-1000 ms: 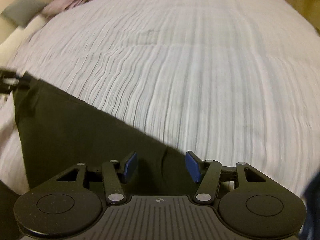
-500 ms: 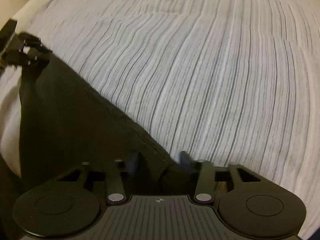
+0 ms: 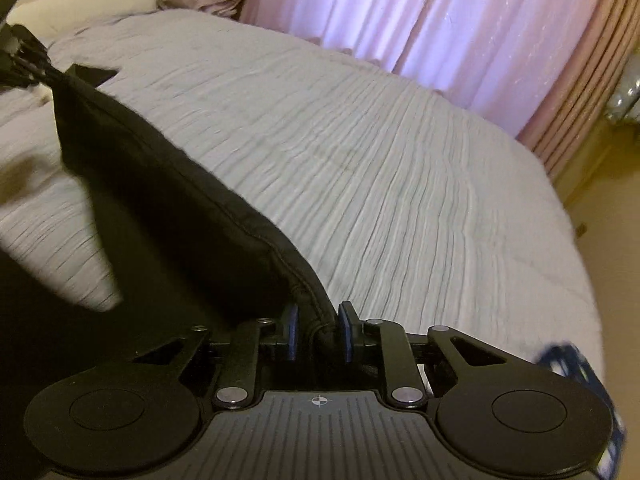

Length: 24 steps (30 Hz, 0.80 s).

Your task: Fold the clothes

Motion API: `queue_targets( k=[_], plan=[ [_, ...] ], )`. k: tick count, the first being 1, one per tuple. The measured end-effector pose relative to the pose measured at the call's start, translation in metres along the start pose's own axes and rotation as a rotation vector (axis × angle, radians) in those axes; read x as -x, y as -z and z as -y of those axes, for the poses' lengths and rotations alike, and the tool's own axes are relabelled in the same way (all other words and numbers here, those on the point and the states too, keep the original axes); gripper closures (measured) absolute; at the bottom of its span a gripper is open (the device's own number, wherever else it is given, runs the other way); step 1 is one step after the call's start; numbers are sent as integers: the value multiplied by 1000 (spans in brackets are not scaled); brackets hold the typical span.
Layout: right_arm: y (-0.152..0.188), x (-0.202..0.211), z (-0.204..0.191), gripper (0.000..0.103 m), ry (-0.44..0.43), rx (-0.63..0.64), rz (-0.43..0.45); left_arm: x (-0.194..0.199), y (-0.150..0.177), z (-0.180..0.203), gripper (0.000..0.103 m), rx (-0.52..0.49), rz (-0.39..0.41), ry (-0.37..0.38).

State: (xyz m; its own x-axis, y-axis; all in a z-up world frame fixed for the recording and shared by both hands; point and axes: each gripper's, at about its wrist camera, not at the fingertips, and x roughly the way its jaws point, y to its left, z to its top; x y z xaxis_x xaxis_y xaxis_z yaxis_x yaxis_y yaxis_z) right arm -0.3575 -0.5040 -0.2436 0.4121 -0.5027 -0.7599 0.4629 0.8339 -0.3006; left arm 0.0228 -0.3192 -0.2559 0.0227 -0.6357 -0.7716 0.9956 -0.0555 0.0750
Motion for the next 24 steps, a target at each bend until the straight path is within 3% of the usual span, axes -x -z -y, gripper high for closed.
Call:
queue_targets(
  k=[3, 5, 6, 7, 8, 11, 14, 18, 21, 24],
  plan=[
    [30, 36, -51, 83, -8, 54, -94, 19, 56, 23, 93, 136, -163, 19],
    [51, 43, -82, 79, -36, 66, -220, 28, 90, 35, 93, 223, -260, 38],
    [61, 42, -94, 71, -51, 57, -295, 32, 104, 40, 93, 265, -298, 48],
    [68, 43, -95, 56, -50, -17, -320, 36, 110, 41, 93, 305, -305, 66],
    [73, 44, -93, 53, -46, -102, -333, 40, 117, 41, 91, 345, -311, 83],
    [91, 48, -88, 52, -32, -360, -370, 49, 118, 30, 75, 441, -256, 53],
    [108, 55, -56, 52, 6, -770, -309, 50, 116, 6, 71, 545, -197, -33],
    [150, 61, -16, 52, 41, -1284, -208, 39, 108, -23, 67, 602, -145, -165],
    [182, 57, -4, 52, 68, -1558, -148, 22, 94, -31, 63, 542, -146, -249],
    [198, 57, 10, 52, 112, -1663, -129, -5, 70, -24, 60, 411, -141, -300]
  ],
)
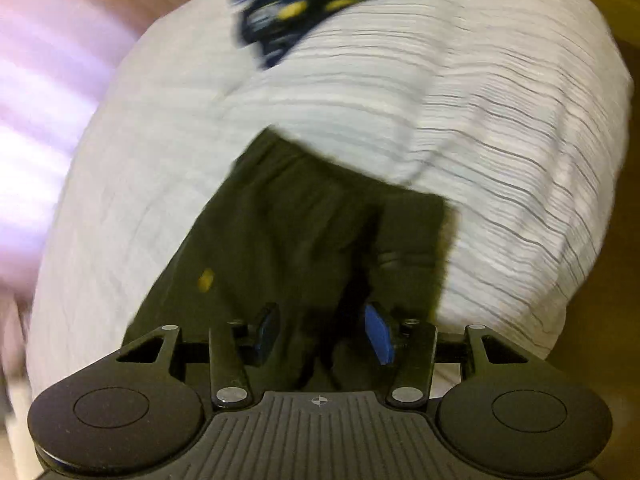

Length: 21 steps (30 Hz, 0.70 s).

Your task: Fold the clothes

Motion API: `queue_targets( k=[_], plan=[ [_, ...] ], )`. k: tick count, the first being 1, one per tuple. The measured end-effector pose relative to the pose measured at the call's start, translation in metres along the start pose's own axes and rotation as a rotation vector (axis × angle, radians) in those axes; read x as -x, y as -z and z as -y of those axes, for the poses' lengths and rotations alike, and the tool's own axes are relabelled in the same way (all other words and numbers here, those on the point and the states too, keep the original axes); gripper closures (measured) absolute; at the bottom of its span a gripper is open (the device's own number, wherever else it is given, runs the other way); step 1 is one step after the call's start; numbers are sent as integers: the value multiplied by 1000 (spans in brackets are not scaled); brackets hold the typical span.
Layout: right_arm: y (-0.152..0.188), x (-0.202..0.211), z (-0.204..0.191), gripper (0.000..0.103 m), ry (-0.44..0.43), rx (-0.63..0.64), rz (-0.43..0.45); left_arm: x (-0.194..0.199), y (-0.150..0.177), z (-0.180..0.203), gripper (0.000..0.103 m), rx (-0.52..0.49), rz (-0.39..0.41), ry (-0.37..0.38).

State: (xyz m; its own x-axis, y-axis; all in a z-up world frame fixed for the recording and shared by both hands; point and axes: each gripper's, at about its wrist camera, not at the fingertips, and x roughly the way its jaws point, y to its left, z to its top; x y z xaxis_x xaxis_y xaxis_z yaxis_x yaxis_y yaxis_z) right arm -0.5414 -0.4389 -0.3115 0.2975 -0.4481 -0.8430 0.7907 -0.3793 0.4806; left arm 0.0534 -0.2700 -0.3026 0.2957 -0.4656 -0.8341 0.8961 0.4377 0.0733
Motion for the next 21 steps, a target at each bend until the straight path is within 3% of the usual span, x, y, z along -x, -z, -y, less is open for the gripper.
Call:
queue_targets(
  k=[3, 6, 8, 10, 12, 14, 16, 18, 21],
  plan=[
    [-6, 4, 8, 52, -3, -10, 12, -21, -15, 32, 55, -168, -1, -60],
    [2, 5, 11, 52, -17, 10, -2, -60, -16, 58, 57, -351, -60, -198],
    [4, 2, 14, 52, -28, 24, -17, -74, -10, 57, 90, -347, -83, -274],
    [4, 8, 14, 52, -39, 38, -21, -60, -9, 24, 94, -98, -42, -210],
    [4, 10, 19, 52, -45, 43, -19, -32, 8, -31, 96, 301, 39, -123],
    [2, 9, 24, 52, -53, 37, -18, -7, 46, -88, 97, 736, 120, -31],
    [1, 12, 28, 52, -72, 23, -20, 6, 92, -122, 97, 1055, 113, -13],
    [3, 13, 30, 52, -87, 14, -26, 12, 126, -131, 98, 1167, 59, -72],
    [4, 8, 32, 52, -107, 0, -38, 21, 151, -128, 95, 1165, 55, -67]
  ],
)
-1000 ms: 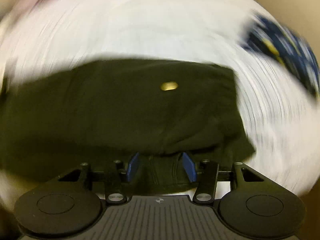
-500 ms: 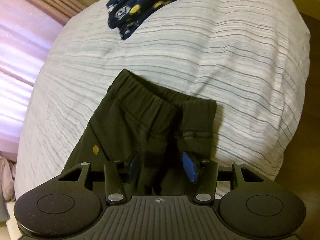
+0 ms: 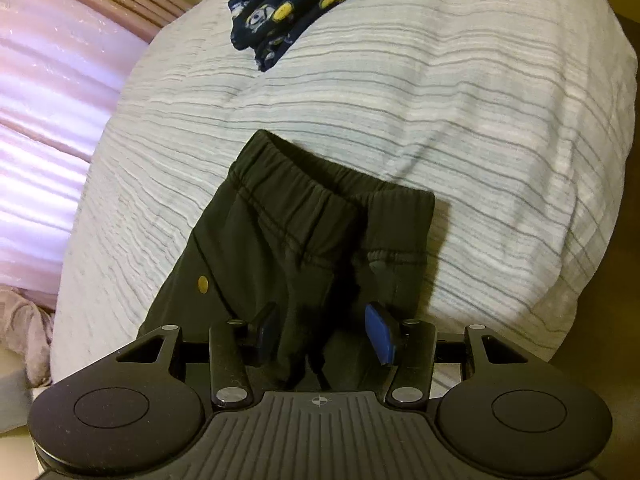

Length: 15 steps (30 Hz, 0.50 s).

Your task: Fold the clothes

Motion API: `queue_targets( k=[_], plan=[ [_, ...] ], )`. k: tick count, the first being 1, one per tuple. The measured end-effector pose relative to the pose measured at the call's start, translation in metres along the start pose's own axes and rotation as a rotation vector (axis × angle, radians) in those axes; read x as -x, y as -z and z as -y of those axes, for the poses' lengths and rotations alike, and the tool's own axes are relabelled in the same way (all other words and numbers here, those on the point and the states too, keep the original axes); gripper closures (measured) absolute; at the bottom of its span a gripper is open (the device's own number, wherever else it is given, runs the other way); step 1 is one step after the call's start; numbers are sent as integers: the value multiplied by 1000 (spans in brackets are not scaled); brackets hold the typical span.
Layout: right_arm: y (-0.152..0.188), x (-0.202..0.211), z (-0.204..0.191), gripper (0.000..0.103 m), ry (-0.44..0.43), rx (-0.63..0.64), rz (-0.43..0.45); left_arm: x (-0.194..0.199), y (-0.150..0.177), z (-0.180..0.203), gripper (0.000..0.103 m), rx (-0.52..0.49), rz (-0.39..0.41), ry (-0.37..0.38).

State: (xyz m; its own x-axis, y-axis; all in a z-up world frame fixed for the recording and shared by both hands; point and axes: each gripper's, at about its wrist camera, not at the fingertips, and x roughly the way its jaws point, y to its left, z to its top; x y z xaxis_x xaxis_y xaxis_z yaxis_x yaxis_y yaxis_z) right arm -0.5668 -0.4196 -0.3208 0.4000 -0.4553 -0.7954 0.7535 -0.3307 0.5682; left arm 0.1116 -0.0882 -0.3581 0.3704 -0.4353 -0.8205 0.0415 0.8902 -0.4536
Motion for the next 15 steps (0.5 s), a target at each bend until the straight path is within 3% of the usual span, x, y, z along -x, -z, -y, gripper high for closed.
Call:
queue_targets(
  k=[2, 8, 15],
  plan=[
    [1, -3, 1, 52, -17, -8, -9, 3, 7, -6, 79, 1, -2, 26],
    [-1, -6, 10, 52, -87, -83, 23, -4, 14, 1, 76, 0, -30, 108],
    [-1, -11, 31, 52, -157, -201, 60, -21, 13, 3, 75, 37, -43, 141]
  ],
)
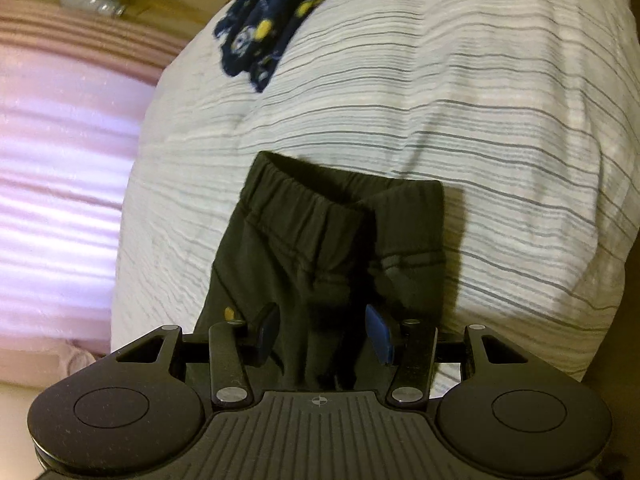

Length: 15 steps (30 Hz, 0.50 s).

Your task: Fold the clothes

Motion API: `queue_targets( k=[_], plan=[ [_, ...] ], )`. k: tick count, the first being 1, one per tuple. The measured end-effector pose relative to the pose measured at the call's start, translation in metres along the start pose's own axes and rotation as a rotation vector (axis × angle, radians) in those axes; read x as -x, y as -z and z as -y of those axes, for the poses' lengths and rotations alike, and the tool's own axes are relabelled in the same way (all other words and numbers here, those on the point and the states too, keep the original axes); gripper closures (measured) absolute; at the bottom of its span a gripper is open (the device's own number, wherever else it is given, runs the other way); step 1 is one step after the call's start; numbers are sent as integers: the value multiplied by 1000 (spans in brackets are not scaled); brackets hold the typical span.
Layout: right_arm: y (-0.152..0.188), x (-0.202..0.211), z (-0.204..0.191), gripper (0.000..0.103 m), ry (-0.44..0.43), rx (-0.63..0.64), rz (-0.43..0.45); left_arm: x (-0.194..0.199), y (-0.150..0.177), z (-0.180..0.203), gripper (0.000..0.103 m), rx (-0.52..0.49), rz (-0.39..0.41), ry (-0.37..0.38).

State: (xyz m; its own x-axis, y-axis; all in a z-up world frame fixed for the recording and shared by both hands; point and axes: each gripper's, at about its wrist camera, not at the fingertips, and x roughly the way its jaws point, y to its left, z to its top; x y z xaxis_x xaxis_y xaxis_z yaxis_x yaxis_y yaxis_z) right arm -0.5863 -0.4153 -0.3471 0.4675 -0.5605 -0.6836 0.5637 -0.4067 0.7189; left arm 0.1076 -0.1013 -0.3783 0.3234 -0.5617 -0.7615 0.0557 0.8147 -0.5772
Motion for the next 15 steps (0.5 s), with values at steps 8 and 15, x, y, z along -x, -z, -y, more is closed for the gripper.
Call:
queue_targets(
  k=[8, 15],
  plan=[
    [-3, -14, 3, 52, -11, 2, -10, -23, -13, 4, 73, -14, 9, -27],
    [-9, -19, -12, 74, 31, 110, 6, -29, -21, 9, 100, -74, 34, -29]
  ],
)
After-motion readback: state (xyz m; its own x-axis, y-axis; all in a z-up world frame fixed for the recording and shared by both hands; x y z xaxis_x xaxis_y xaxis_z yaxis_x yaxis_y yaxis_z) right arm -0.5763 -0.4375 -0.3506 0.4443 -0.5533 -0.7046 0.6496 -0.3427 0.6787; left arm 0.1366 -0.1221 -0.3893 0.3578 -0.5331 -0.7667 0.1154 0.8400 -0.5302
